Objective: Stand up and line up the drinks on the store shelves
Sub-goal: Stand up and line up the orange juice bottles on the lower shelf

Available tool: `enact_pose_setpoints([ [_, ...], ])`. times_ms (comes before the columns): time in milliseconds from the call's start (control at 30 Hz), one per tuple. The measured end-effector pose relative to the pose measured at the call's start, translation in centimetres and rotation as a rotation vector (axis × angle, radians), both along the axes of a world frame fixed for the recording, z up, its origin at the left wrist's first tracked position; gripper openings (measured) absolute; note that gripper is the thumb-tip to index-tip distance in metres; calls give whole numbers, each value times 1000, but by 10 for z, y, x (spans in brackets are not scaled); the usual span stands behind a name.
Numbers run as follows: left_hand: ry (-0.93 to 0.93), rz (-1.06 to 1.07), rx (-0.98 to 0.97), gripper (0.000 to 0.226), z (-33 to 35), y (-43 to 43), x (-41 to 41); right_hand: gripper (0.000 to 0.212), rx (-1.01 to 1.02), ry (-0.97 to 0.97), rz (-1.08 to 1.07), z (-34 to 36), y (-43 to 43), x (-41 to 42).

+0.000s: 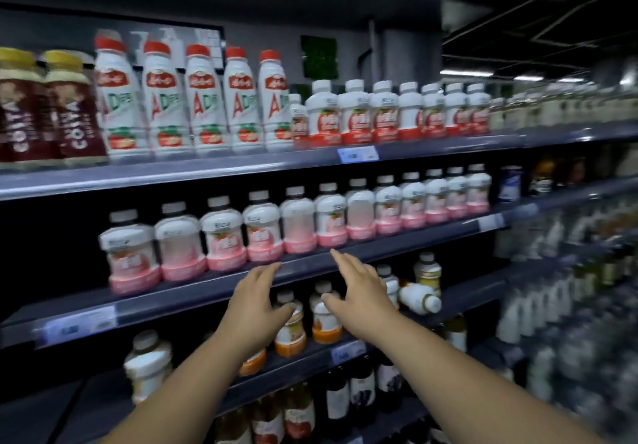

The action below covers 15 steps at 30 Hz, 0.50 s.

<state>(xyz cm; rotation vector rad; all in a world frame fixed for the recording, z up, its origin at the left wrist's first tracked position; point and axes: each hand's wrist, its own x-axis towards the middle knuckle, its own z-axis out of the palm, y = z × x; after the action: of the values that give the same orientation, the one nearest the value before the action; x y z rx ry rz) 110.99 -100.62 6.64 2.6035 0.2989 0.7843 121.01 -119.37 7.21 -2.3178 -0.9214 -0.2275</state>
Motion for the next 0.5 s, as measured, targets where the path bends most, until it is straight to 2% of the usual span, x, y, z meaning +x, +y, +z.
enact_pose_setpoints([
  [200,25,-76,-84,76,-22,-41,13,79,54,52,-86,-17,-63,5],
  [500,-7,-53,-113,74,-12,-148,36,76,172,48,-52,-19,-172,40],
])
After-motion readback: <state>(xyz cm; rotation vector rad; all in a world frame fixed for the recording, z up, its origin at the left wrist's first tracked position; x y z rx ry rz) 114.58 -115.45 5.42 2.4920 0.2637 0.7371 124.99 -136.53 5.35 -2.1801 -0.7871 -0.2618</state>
